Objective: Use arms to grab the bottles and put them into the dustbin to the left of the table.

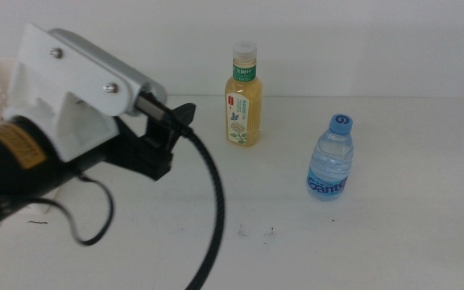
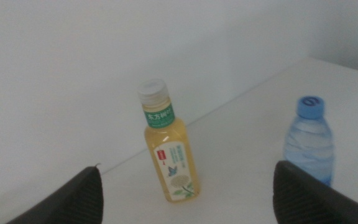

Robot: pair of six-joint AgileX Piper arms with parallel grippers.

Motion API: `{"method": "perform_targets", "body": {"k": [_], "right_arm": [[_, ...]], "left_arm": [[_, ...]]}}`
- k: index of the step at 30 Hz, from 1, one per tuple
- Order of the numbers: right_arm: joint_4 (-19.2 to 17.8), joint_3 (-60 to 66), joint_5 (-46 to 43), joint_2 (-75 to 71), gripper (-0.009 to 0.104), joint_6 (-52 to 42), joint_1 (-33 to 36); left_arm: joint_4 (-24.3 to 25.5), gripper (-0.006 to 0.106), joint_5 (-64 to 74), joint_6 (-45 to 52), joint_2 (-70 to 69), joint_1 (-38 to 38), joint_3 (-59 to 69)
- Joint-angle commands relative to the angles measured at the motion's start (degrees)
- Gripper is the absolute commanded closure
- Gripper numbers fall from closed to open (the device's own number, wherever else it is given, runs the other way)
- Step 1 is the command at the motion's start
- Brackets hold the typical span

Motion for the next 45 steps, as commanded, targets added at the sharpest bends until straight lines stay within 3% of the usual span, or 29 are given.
{"method": "perform_targets", "body": {"k": [1, 5, 8, 12, 14, 18, 25, 45], "right_arm": [[-0.5, 0.2, -0.4, -0.2, 0.002, -0.3, -0.5], [-0.5, 0.2, -0.4, -0.2, 0.002, -0.3, -0.5], [-0.5, 0.2, -0.4, -0.2, 0.002, -0.3, -0.5], [-0.5, 0.2, -0.4, -0.2, 0.002, -0.3, -0.5], [-0.5, 0.2, -0.4, -0.2, 0.002, -0.3, -0.5], [-0.5, 0.2, -0.4, -0.2, 0.002, -0.3, -0.5], [-0.5, 0.2, -0.4, -0.2, 0.002, -0.3, -0.5], [-0.5, 0.2, -0.4, -0.2, 0.002, -0.3, -0.5]], "left_arm": [[-1.0, 0.007, -6.7, -1.8, 3.7, 1.0, 1.2], [1.7, 0.007, -15.6, -7.9, 13.3, 3.8, 2.0], [9.5, 0.007, -24.3, -15.5, 19.5, 5.9, 2.0], [23.5, 0.007, -40.1, -29.7, 30.0, 11.0, 1.7], [26.7, 0.007, -46.0, -31.7, 36.2, 12.5, 0.6], [26.7, 0.007, -51.0, -31.6, 46.1, 12.9, -4.4], [28.8, 0.007, -47.5, -34.4, 57.1, 12.8, -15.6], [29.0, 0.007, -43.0, -38.6, 71.1, 12.1, -32.9]]}}
